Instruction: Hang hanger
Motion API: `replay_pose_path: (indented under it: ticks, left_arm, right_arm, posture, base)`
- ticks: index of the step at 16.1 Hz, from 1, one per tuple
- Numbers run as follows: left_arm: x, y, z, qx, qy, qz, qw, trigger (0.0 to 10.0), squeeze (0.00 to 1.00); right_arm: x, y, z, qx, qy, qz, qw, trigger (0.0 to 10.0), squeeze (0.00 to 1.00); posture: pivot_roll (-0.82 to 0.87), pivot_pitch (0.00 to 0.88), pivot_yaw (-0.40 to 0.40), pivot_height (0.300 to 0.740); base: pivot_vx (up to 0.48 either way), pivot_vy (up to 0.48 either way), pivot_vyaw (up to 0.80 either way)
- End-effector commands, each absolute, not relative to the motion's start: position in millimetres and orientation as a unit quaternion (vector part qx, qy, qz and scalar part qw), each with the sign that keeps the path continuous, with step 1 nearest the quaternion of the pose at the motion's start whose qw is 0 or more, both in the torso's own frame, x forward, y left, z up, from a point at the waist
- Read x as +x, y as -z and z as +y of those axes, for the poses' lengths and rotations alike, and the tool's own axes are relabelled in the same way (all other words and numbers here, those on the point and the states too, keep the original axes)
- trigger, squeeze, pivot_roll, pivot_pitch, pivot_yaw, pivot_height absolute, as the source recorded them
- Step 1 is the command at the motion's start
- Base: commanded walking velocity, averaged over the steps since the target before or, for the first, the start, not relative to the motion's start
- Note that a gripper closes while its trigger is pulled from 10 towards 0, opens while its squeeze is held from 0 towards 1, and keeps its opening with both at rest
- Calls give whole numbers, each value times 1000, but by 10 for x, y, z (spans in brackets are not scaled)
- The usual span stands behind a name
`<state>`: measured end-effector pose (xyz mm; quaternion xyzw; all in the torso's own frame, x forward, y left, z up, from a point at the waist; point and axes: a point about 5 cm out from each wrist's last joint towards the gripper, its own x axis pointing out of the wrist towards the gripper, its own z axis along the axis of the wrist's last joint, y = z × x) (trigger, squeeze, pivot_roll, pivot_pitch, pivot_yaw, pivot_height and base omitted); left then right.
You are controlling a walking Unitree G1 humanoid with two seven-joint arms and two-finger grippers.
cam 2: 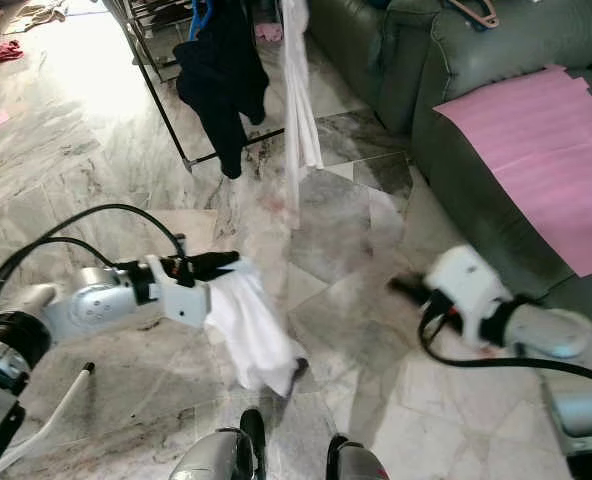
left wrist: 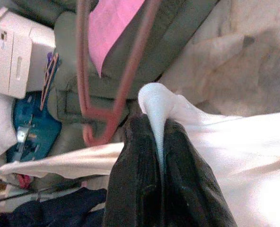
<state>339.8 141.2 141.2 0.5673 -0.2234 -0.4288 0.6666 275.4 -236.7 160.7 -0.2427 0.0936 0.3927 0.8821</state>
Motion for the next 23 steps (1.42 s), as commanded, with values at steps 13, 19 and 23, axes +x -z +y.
replay_pose_path:
  ticks: [13, 19, 23]
  left_arm:
    - [3488, -1582, 1503, 590, 402, -231, 661, 10000, 0]
    - [3459, -1612, 1429, 569, 410, -254, 666, 10000, 0]
    - [3484, -1780, 1390, 528, 386, -285, 700, 10000, 0]
  right_arm:
    - [2304, -1436, -2440, -237, -536, 220, 779, 10000, 0]
    - [2342, -1307, -2396, -221, -510, 215, 803, 10000, 0]
    - [2428, -1075, -2409, -193, -446, 210, 848, 10000, 0]
  posture:
    - [-7, 294, 118, 740]
    - [-7, 301, 129, 740]
    - [-4, 304, 124, 740]
  base:
    - [0, 0, 0]
    - [0, 0, 0]
    - [0, 0, 0]
